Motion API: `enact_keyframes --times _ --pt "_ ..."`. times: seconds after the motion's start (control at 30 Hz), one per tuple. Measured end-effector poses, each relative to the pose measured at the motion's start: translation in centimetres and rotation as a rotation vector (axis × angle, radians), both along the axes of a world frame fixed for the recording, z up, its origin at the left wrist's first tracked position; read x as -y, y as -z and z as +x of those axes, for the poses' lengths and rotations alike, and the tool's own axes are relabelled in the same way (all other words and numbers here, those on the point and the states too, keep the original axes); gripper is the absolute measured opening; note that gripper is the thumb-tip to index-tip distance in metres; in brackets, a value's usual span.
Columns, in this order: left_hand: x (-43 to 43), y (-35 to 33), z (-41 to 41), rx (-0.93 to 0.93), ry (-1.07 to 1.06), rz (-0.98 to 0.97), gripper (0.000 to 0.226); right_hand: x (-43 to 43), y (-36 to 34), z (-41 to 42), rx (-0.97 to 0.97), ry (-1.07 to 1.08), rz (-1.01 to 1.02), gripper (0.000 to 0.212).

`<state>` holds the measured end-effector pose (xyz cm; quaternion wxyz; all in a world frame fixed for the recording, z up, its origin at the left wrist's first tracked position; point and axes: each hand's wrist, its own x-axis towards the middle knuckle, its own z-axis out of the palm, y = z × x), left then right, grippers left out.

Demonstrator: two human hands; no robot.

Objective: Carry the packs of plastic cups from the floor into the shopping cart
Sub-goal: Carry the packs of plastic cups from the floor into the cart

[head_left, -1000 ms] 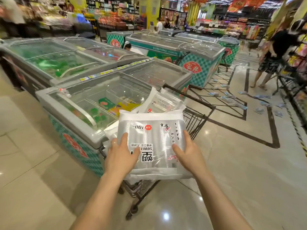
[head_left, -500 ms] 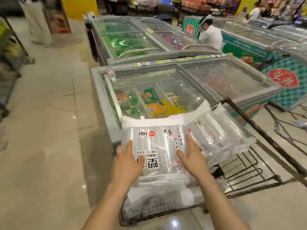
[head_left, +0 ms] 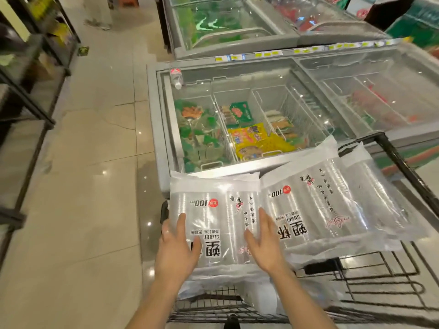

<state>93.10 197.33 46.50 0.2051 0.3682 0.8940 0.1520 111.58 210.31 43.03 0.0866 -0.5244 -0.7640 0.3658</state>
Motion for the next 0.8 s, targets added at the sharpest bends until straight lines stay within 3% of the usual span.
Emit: enact_keyframes --times 0.37,0.57,0.8 --pt "0.5 -3.5 -1.1 -0.021 0.005 0.018 0.079 -1.8 -2.8 -0.4 -0.038 -0.050 0.068 0.076" --pt "2.9 -9.5 -4.0 -0.173 0.071 0.166 0.061 -1.1 -10.3 -4.6 -0.027 -0.274 0.199 0.081" --pt "12.2 -17.0 -10.1 -0.373 -0.061 0.212 0.071 6.0 -20.6 -13.7 -0.051 -0.548 0.486 0.082"
